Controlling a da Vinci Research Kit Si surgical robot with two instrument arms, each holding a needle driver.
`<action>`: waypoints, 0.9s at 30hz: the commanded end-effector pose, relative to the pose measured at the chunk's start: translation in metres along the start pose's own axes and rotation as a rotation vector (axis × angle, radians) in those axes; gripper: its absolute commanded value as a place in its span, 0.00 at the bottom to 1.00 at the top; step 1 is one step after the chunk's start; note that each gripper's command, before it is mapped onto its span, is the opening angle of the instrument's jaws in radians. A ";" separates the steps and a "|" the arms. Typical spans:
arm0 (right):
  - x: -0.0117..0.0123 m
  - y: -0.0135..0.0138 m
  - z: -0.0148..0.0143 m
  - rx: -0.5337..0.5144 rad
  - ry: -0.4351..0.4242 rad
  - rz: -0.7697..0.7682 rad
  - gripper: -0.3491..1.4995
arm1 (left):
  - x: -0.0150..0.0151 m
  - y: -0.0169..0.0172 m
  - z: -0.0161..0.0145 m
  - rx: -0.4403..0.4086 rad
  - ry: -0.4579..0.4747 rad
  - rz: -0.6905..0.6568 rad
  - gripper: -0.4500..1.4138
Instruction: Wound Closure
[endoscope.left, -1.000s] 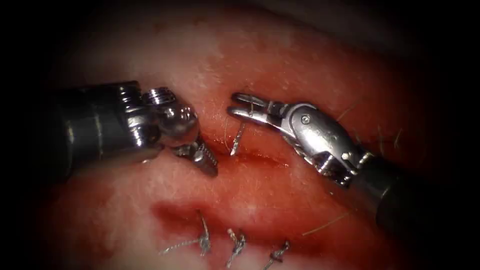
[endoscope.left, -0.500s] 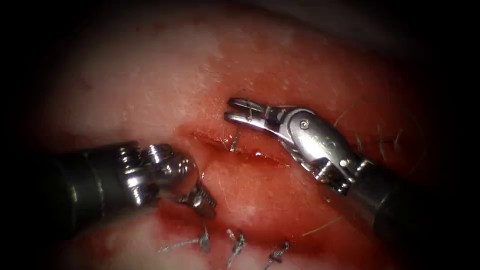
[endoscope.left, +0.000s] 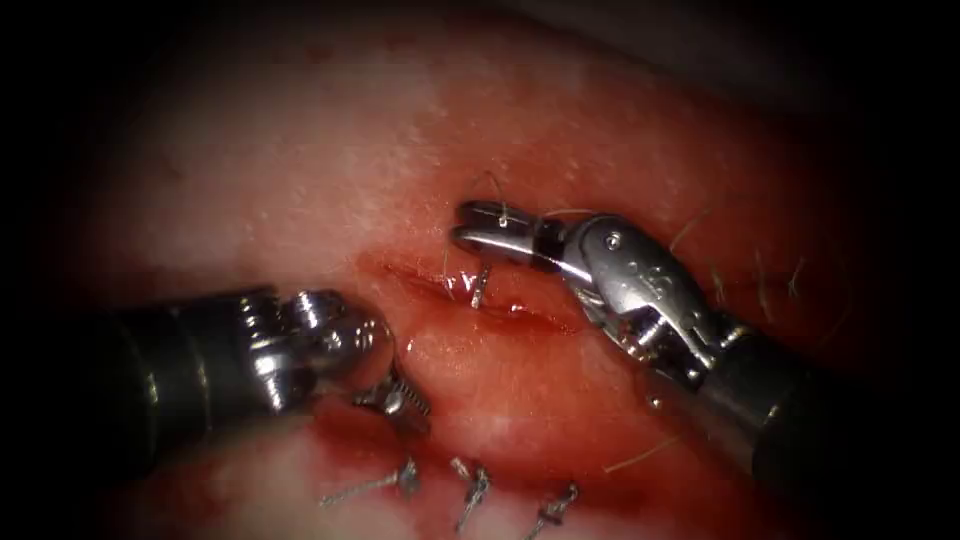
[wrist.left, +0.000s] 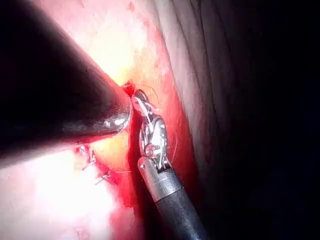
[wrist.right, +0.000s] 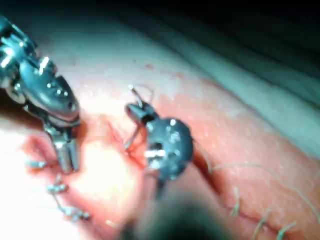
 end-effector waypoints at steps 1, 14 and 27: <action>0.0004 0.0002 0.0010 0.000 -0.002 -0.001 0.00 | 0.0004 -0.0004 0.0003 0.001 0.001 0.001 0.31; -0.0004 -0.0011 0.0017 -0.021 -0.025 -0.058 0.00 | 0.0002 -0.0006 0.0001 -0.004 0.004 0.005 0.30; 0.0004 -0.0010 0.0013 -0.024 -0.023 0.192 0.00 | -0.0002 -0.0010 0.0007 0.000 0.007 0.007 0.30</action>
